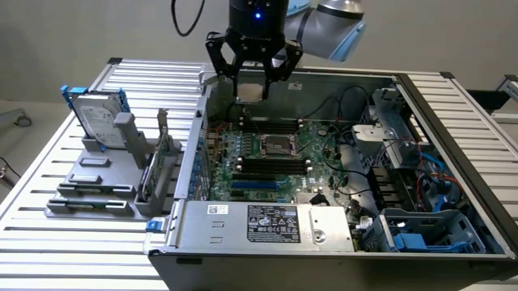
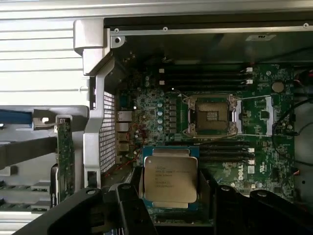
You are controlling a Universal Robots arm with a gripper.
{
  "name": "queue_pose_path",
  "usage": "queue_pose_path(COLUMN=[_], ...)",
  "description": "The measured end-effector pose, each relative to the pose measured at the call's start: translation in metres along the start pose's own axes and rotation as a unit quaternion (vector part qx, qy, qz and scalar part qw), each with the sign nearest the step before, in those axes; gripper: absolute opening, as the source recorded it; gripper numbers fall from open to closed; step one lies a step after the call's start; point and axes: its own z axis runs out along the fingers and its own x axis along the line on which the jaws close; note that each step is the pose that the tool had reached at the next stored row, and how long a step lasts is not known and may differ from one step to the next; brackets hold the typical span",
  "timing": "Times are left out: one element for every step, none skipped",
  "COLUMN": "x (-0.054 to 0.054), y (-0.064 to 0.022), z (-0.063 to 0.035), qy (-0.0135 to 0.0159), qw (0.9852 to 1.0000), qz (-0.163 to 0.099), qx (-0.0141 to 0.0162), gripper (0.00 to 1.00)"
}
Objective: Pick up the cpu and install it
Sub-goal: 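Pick up the cpu and move it towards the insertion slot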
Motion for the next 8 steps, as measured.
queue_pose_path(x=[-0.005,-0.009,-0.014,-0.018,-0.023,-0.027,-0.032,-0.037], y=[0.0018,0.0036,0.0054,0.0072,0.0089,0.0106,0.0124,0.0141], z=[0.0018,0.0035,0.0053,0.0071,0.0089,0.0107,0.0125,0.0142], qy=[0.0000,0.0000,0.0000,0.0000,0.0000,0.0000,0.0000,0.0000], qw=[1.0000,1.0000,1.0000,1.0000,1.0000,1.0000,1.0000,1.0000], qz=[0.000,0.000,0.000,0.000,0.000,0.000,0.000,0.000], qx=[0.0000,0.0000,0.0001,0.0000,0.0001,0.0000,0.0001,0.0001], gripper=[0.55,0.55,0.55,0.55,0.55,0.55,0.55,0.55])
